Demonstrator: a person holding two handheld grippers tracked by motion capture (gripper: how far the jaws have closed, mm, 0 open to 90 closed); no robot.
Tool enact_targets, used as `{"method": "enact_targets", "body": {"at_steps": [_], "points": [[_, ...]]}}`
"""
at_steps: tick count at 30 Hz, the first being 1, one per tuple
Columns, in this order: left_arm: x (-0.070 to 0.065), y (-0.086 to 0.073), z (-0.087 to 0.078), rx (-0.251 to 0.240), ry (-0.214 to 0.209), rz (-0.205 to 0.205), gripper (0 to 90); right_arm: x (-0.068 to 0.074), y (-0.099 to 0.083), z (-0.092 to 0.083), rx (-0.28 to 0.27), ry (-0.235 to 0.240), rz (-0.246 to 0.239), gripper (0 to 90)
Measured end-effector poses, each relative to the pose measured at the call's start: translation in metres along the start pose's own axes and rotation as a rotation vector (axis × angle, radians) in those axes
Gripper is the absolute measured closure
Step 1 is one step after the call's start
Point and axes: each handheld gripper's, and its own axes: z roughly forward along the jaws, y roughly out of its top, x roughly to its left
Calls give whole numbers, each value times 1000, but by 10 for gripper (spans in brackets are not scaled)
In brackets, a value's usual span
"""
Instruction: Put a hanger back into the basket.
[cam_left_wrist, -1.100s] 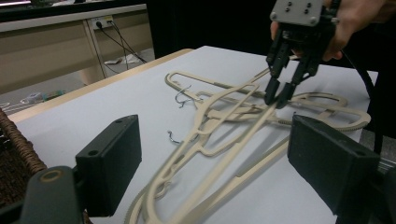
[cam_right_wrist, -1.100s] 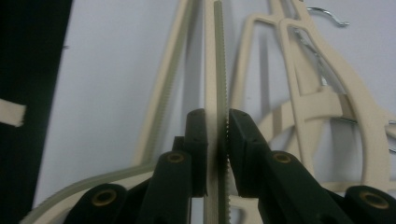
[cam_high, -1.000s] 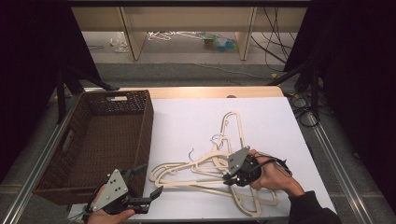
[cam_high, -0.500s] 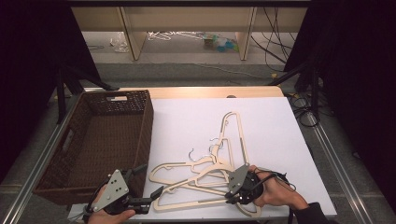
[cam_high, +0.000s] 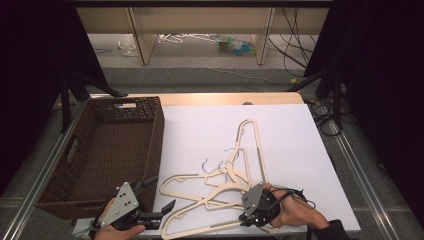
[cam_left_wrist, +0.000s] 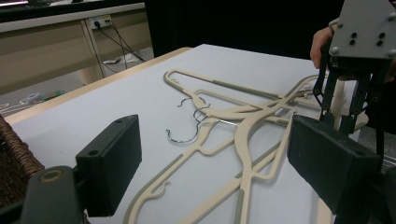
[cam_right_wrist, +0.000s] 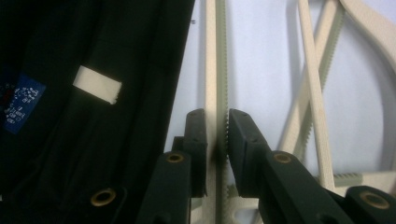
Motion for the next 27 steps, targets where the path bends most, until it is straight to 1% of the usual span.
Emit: {"method": "enact_targets", "body": {"at_steps": [1,2,4,5,6,7,8,9,10,12,13,14,15,16,17,18,19,20,22,27], "points": [[0,0,0,0,0,0,175,0,0,0,0,0,0,782],[0,0,-1,9,2,0,175,0,1,1,-2,16,-3,782],[-1,0,-1,9,3,-1,175,0,1,1,-5,12,-2,782],[0,0,0,7,2,-1,175,-2,1,2,-20,36,4,776],[-1,0,0,7,2,0,175,-3,0,2,-22,24,11,754],[0,0,0,8,2,6,175,-3,0,1,-30,23,40,700],[-1,0,0,7,1,1,175,-4,0,-1,-42,9,70,630],[0,0,0,-3,-3,-3,175,-5,0,-2,-53,-16,93,584],[0,0,0,-3,-3,-3,175,-5,0,-5,-60,-36,107,570],[0,0,0,-2,-3,0,175,-9,0,-11,-94,-80,132,502],[0,0,0,-2,-3,0,175,-11,0,-15,-127,-122,175,484],[0,0,-1,9,3,1,175,-14,0,-18,-156,-160,220,482],[0,0,0,7,3,1,175,-18,-1,-21,-168,-213,252,479],[0,0,0,9,3,3,175,-22,-1,-23,-164,-278,284,479],[0,0,0,9,3,3,175,-26,-2,-23,-148,-327,324,483],[0,0,0,10,1,12,175,-30,-4,-23,-137,-353,352,489],[0,0,0,8,3,5,175,-33,-6,-23,-123,-368,378,496],[0,0,0,7,3,2,175,-35,-7,-22,-103,-370,394,504],[0,0,0,8,0,8,175,-37,-10,-20,-70,-378,410,524],[-1,0,0,8,2,4,175,-40,-13,-19,-48,-349,430,599]]}}
